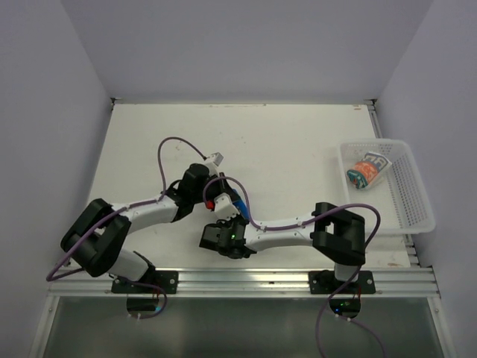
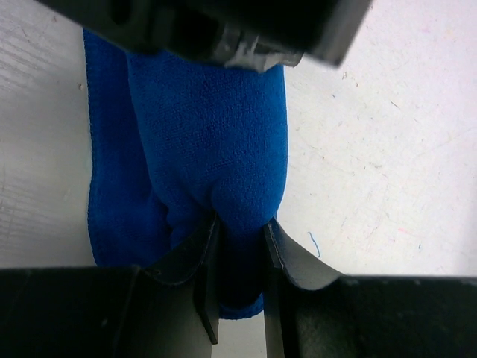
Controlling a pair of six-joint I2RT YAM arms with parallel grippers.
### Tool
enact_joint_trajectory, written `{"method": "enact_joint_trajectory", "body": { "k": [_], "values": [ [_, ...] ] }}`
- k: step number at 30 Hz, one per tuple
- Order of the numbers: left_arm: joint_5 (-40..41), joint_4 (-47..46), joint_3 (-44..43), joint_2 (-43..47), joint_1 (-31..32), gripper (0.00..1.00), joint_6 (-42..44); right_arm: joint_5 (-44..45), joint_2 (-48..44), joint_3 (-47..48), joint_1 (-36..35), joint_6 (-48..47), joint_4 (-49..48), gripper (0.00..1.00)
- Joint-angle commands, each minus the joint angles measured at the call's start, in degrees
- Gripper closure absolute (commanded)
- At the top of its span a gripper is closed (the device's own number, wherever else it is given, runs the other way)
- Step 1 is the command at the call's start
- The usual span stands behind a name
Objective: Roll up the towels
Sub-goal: Roll the towel
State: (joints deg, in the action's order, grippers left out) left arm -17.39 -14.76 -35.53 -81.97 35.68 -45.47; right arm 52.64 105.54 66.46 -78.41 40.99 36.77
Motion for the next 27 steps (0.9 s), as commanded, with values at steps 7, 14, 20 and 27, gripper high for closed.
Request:
{"method": "enact_joint_trajectory", "body": {
  "k": [7,14,20,27],
  "values": [
    [1.39,-5.19,3.09,-8.28,0.70,1.00,-0.14,-1.84,0.73,1.22,0.10,1.55,0.67,0.74],
    [2.80,-3.25,5.55,-9.17,0.35,1.00,-0.05,-5.96,-7.16,-1.32,0.19,-0.47,-4.86,0.53],
    [3.33,-2.64,6.96,-7.67,-0.08,1.00,0.12,-9.30,-16.66,-5.71,2.46,-0.39,-8.29,0.46],
    [3.50,-2.46,8.02,-5.92,-0.44,1.00,0.12,-25.55,-27.13,-17.22,12.48,1.11,-21.98,0.44]
  ]
}}
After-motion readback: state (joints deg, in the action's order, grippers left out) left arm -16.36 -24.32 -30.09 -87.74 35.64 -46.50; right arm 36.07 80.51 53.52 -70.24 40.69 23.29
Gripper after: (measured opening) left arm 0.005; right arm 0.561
